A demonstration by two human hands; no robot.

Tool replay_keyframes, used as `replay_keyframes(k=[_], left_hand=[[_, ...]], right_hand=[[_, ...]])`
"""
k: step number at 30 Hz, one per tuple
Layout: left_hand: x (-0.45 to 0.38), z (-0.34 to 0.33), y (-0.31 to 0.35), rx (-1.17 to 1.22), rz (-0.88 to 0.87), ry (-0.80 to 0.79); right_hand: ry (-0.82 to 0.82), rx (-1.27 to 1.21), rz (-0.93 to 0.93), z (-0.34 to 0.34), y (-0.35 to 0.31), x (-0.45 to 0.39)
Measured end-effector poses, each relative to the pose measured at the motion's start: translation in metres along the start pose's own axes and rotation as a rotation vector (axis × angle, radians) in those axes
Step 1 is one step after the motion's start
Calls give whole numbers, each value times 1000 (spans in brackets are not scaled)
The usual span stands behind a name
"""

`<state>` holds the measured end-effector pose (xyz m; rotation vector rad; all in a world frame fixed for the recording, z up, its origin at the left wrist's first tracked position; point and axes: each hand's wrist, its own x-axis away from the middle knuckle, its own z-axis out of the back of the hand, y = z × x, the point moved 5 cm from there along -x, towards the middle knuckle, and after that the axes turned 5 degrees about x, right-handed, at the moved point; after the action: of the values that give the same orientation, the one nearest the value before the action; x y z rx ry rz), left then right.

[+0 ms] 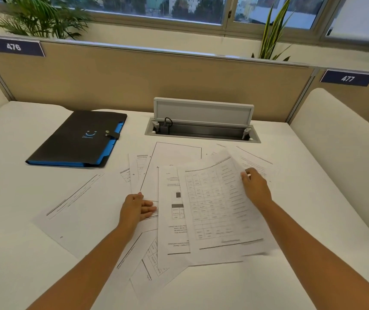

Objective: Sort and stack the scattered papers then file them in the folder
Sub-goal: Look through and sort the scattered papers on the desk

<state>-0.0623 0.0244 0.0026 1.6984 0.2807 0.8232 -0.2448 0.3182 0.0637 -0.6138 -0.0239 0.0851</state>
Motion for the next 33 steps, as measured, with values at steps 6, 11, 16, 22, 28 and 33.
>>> replay_keyframes(k=[6,11,16,22,28,33], left_hand=[[9,-7,9,-319,-166,37],[24,-4,1,-941,-459,144],[29,-13,-17,-996,-452,47],[28,-30,-13,-942,-456,25],[23,-39,-6,-888,-426,1],[17,-43,-6,-887,-413,-41]], right_hand=[[-143,102,26,-23,10,21],[-162,80,-73,-25,14,21],[-231,49,-103,-36,8,19],[-311,-62,-155,-41,13,16],[-266,-286,-195,-27,22,18],[-169,-241,-199,-7,40,18]])
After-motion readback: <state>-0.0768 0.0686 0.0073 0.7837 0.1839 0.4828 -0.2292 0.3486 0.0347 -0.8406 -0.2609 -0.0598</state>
